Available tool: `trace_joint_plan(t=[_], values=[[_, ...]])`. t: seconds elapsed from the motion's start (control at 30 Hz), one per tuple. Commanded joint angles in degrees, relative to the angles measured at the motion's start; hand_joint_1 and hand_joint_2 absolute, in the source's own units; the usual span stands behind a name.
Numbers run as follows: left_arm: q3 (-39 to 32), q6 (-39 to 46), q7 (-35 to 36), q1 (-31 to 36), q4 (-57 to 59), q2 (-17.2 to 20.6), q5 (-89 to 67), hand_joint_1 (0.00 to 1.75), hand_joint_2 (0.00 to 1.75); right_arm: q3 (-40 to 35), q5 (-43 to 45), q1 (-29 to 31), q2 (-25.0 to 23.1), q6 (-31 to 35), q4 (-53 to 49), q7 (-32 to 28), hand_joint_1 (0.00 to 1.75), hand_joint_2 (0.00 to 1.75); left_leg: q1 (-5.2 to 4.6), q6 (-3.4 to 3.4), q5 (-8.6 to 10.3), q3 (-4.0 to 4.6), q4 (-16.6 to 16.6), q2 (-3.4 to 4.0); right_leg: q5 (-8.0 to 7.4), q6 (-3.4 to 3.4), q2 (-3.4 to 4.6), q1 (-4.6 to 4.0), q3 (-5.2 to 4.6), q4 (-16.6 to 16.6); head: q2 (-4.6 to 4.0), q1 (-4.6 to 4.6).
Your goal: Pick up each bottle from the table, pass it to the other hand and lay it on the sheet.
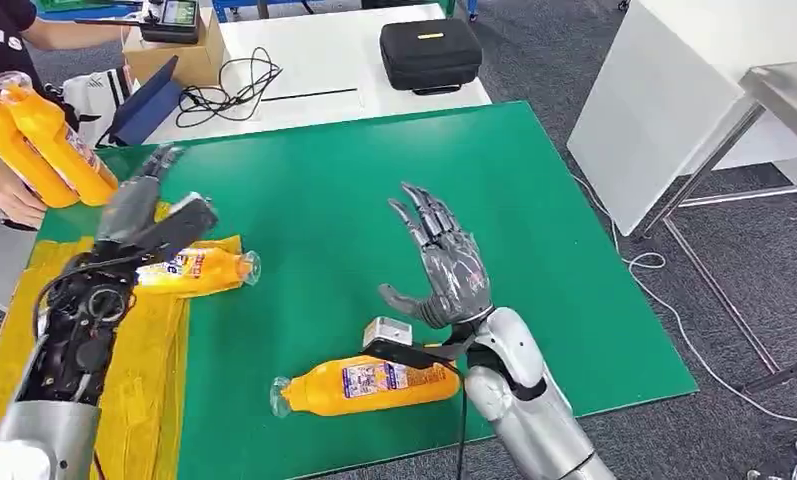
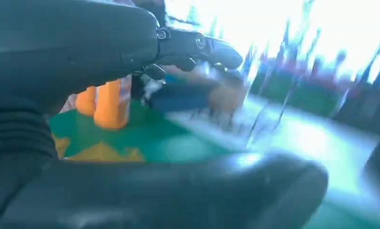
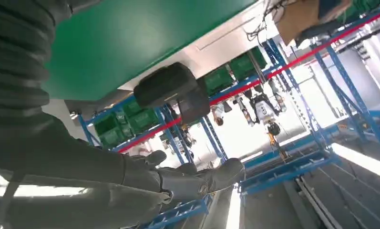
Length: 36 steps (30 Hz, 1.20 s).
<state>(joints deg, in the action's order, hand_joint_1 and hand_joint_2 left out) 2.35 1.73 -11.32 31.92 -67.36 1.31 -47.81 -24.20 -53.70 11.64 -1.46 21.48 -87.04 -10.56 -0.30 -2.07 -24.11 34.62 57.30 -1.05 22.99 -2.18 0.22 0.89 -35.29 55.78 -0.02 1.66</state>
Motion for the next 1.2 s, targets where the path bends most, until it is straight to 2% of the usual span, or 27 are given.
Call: trace_joint_plan(t=[0.03,0.1,0.33,0.47,0.57,0.6,0.73,0.93,1.03,1.1,1.17,1.2], values=[[-6.56,-0.46,-3.12,-8.63,-17.23,0.97,10.38,0.0,1.75,-2.93,-3.72,-1.25,4.59,-6.32,0.29,2.74,0.0,1.75,0.04,0.1,-0.13,-0.23,-0.01,0.21,0.09,0.08,0.11,-0.05,0.19,-0.03,0.0,0.0],[-5.99,-0.74,-4.39,-9.21,-16.18,1.06,12.28,0.0,1.75,-3.65,-4.61,-2.13,5.7,-8.93,0.02,3.78,0.0,1.75,0.07,0.11,-0.11,-0.23,-0.01,0.12,0.08,0.09,0.06,-0.09,0.23,-0.08,0.0,0.0],[-5.64,-0.64,-4.61,-9.26,-15.84,1.05,12.5,0.0,1.75,-3.55,-4.62,-2.78,6.08,-8.78,-0.54,3.72,0.0,1.75,0.06,0.1,-0.11,-0.17,0.02,0.07,0.09,0.1,0.03,-0.07,0.18,-0.01,0.0,0.0],[-5.27,-1.3,-4.58,-9.53,-14.6,0.96,14.59,0.0,1.75,-5.26,-4.64,-3.44,8.1,-13.98,-1.25,4.66,0.0,1.75,0.09,0.12,-0.16,-0.27,0.03,0.05,0.14,0.12,-0.01,-0.11,0.29,-0.02,0.0,0.02],[-5.06,-1.02,-4.98,-9.78,-12.19,0.88,15.48,0.0,1.75,-7.08,-8.85,-5.56,10.36,-15.82,-1.98,8.01,0.0,1.75,0.09,0.13,-0.16,-0.39,-0.05,0.0,0.16,0.13,-0.06,-0.11,0.43,-0.1,0.0,0.02],[-4.71,-0.8,-5.01,-9.6,-11.46,0.91,14.99,0.0,1.75,-7.61,-10.29,-6.0,11.27,-16.57,-2.25,8.97,0.0,1.75,0.02,0.05,-0.03,-0.16,-0.07,-0.09,0.06,0.06,-0.09,-0.03,0.18,-0.08,0.0,0.02],[-3.42,-0.97,-5.2,-7.81,-8.87,2.14,15.45,0.0,1.75,-8.75,-5.93,-4.7,15.53,-21.38,-3.24,7.47,0.0,1.75,0.02,0.07,-0.06,-0.17,-0.01,-0.12,0.11,0.07,-0.14,-0.03,0.22,-0.03,0.0,0.02],[-3.53,-1.32,-5.2,-7.37,-8.07,2.69,16.5,0.0,1.75,-9.37,-1.71,-2.63,16.89,-23.53,-2.34,4.86,0.0,1.75,0.05,0.11,-0.08,-0.2,0.02,-0.02,0.07,0.1,-0.07,-0.06,0.22,-0.04,0.0,0.02],[-3.37,-1.43,-5.2,-7.22,-6.86,3.01,16.95,0.0,1.75,-8.97,1.25,-3.01,18.15,-22.42,-3.72,3.65,0.0,1.75,0.03,0.08,-0.04,-0.12,0.0,-0.05,0.05,0.09,-0.06,-0.04,0.13,-0.03,0.0,0.0],[-3.35,-1.18,-5.29,-7.39,-6.32,3.03,17.12,0.0,1.75,-7.46,1.16,-4.22,17.49,-16.33,-6.12,2.22,0.0,1.75,0.07,0.14,-0.15,-0.3,0.04,0.0,0.14,0.14,-0.07,-0.1,0.31,0.0,0.0,0.0],[-3.32,-0.97,-5.49,-7.48,-5.98,2.93,17.24,0.0,1.75,-6.78,1.6,-5.09,17.23,-15.56,-8.73,2.63,0.0,1.75,0.06,0.13,-0.16,-0.28,0.05,-0.03,0.16,0.12,-0.09,-0.09,0.3,0.0,0.0,0.0],[-3.32,-0.84,-5.52,-7.53,-5.79,2.79,17.23,0.0,1.75,-5.17,0.14,-6.03,16.3,-10.25,-10.13,1.8,0.0,1.75,0.01,0.08,-0.08,-0.16,0.01,-0.06,0.1,0.08,-0.09,-0.03,0.16,0.0,0.0,0.0]])
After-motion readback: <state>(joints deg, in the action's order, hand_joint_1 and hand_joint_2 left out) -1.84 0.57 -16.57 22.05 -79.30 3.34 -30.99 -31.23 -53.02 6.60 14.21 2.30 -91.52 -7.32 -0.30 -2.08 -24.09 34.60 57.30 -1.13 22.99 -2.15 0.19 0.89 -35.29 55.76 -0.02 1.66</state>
